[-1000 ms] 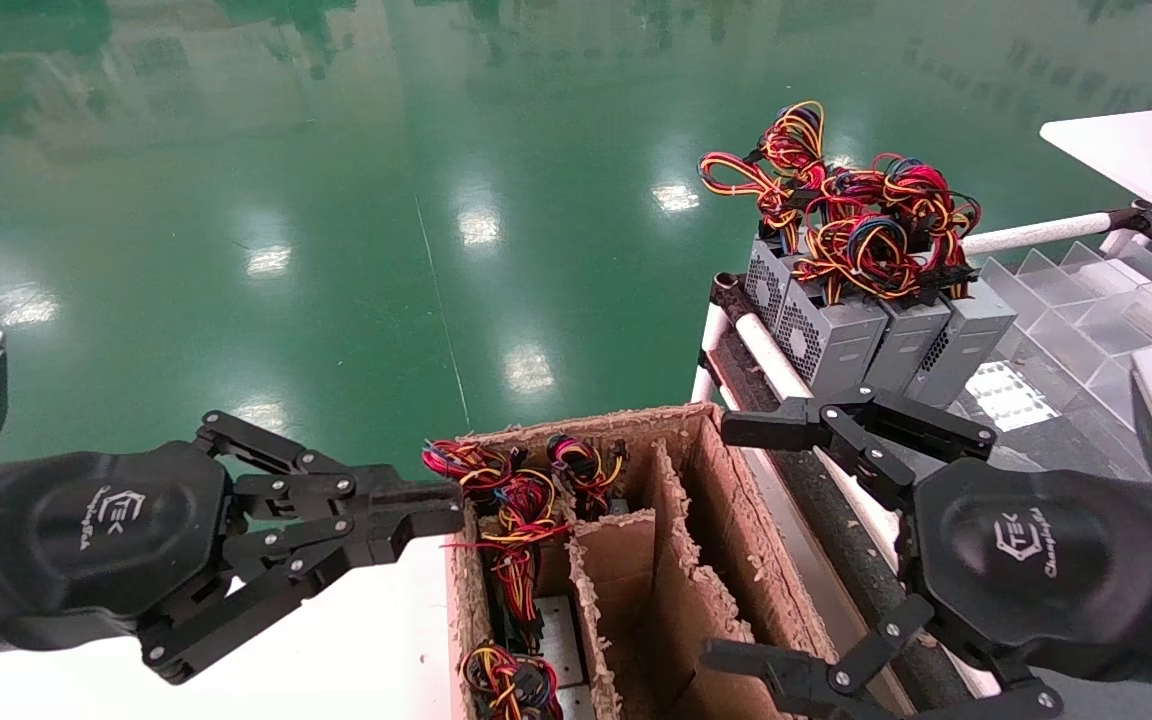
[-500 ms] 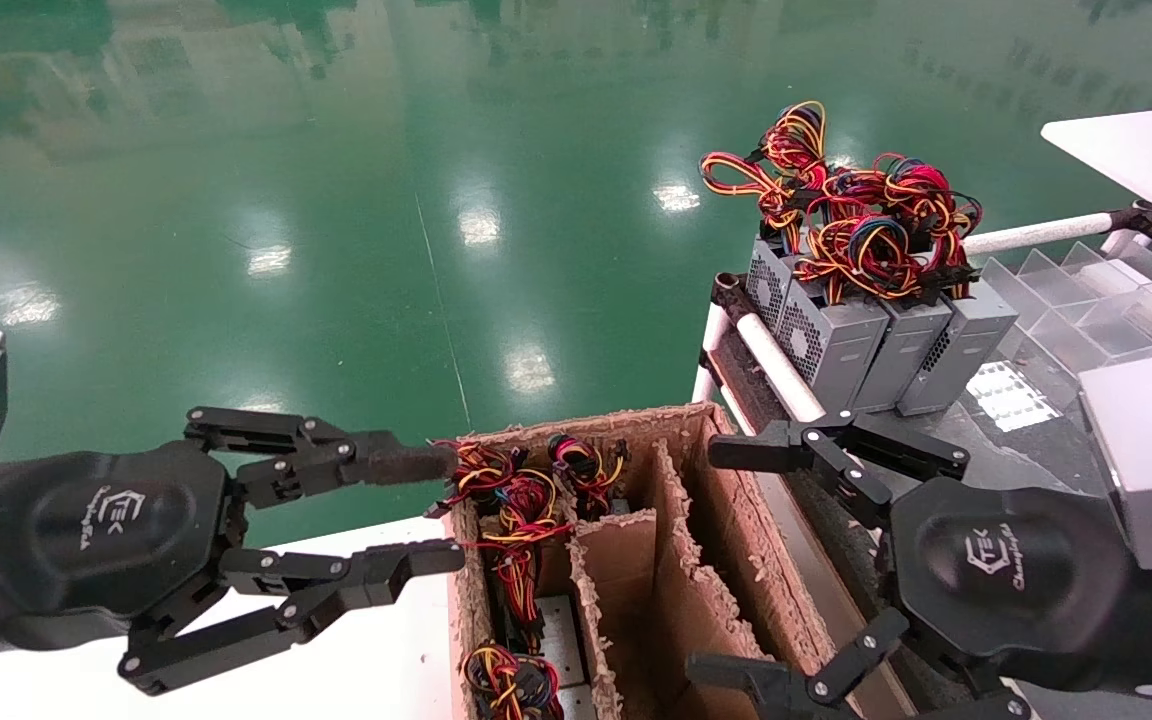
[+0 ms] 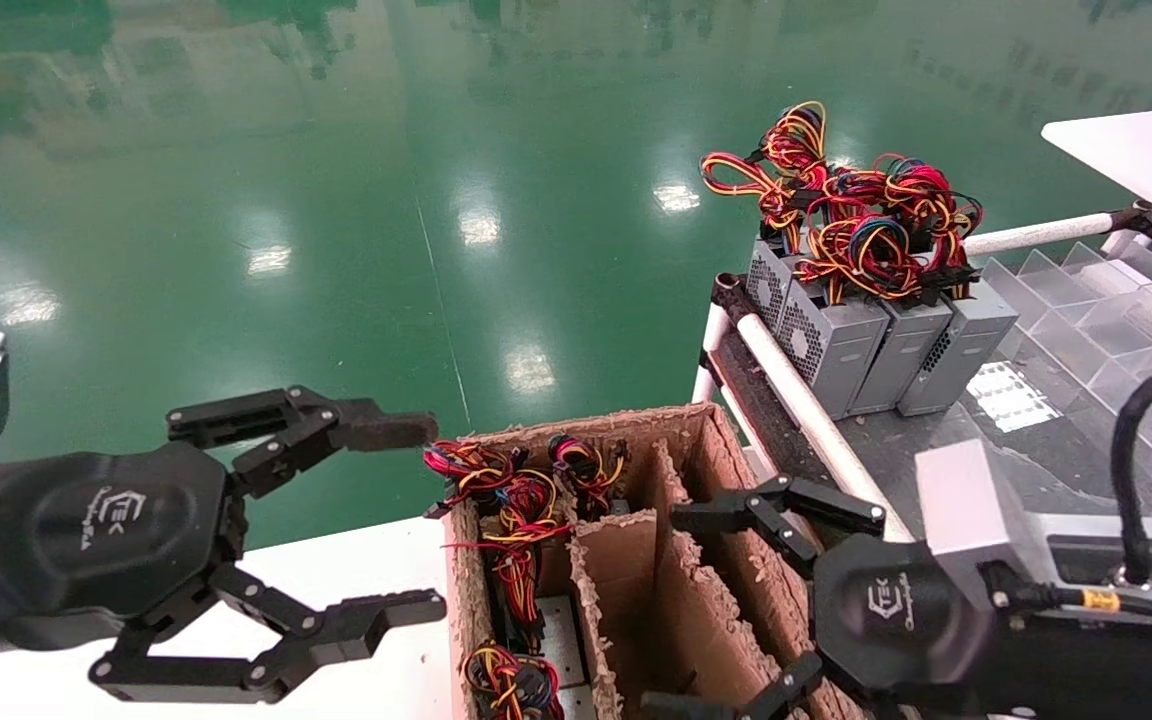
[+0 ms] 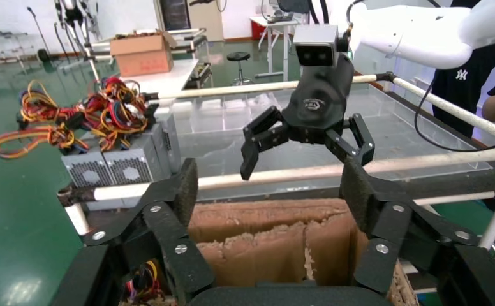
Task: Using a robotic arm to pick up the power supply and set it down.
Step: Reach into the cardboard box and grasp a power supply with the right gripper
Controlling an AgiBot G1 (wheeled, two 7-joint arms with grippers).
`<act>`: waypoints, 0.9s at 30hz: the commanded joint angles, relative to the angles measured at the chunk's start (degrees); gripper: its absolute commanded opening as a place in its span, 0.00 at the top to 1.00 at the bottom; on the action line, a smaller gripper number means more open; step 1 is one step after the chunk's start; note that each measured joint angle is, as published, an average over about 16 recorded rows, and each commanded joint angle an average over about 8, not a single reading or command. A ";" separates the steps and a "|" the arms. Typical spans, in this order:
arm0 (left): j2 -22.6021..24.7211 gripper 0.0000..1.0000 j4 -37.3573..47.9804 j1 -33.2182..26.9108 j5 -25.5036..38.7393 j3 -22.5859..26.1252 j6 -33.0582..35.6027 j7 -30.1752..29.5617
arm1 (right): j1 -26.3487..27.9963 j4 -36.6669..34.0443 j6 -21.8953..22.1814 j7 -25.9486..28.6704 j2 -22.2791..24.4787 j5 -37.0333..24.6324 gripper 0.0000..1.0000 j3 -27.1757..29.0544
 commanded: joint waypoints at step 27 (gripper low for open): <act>-0.01 0.00 0.02 0.00 -0.01 0.02 -0.01 0.01 | 3.54 -4.11 8.92 -5.98 -17.32 -22.52 1.00 -12.03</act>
